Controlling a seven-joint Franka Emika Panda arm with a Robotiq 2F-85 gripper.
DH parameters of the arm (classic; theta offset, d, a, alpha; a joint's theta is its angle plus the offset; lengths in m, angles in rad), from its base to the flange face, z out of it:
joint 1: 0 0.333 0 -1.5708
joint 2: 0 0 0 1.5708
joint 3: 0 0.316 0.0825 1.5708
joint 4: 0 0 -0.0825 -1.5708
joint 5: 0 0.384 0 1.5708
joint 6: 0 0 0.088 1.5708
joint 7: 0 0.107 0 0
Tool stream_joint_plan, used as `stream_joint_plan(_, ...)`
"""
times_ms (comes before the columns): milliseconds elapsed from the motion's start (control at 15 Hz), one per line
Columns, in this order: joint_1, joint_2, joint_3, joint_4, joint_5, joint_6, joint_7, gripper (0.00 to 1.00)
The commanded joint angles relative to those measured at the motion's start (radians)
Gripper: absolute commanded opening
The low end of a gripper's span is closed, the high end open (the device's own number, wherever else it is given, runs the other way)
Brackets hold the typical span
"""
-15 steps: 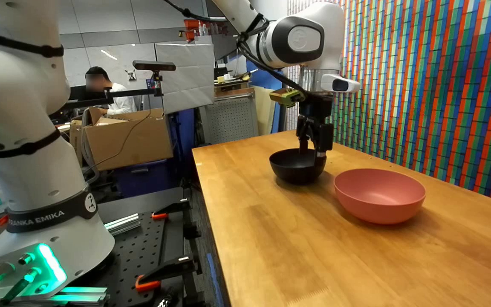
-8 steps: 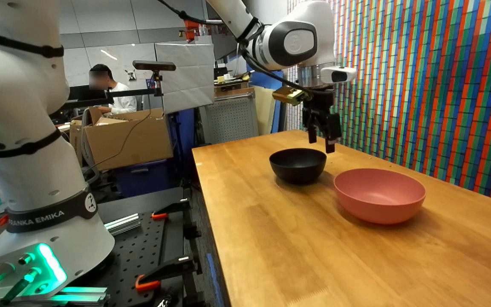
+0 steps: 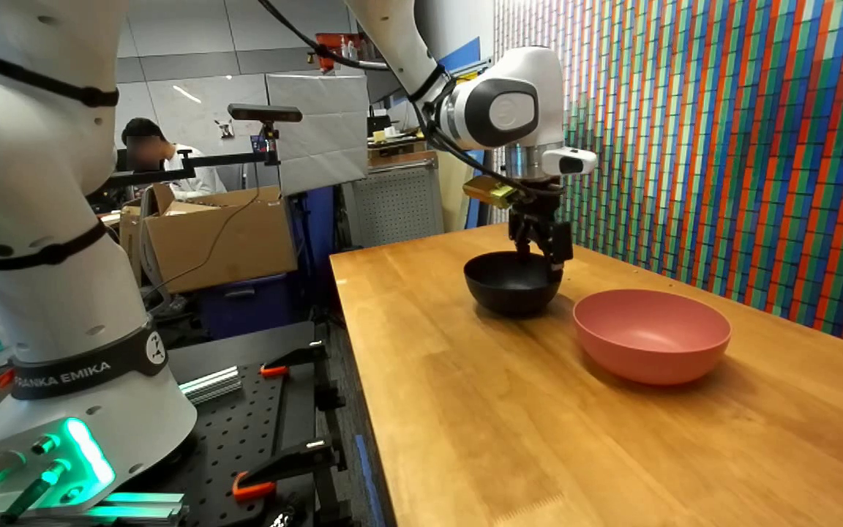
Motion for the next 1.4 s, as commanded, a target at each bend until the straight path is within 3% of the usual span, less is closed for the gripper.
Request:
stream_joint_plan(0,0.041,0.08,-0.065,0.101,-0.1,-0.057,0.027,1.0)
stream_joint_plan(400,0.044,0.139,-0.066,0.137,-0.135,-0.048,0.001,1.0)
stream_joint_plan(467,0.042,0.145,-0.062,0.134,-0.13,-0.038,-0.005,0.75)
stream_joint_plan(600,0.042,0.154,-0.056,0.128,-0.123,-0.042,-0.01,0.65)
stream_joint_plan(1000,0.048,0.148,-0.054,0.149,-0.13,-0.076,-0.027,0.19)
stream_joint_plan(1200,0.048,0.135,-0.052,0.173,-0.134,-0.1,-0.047,0.0)
stream_joint_plan(1333,0.04,0.124,-0.044,0.189,-0.126,-0.124,-0.069,0.04)
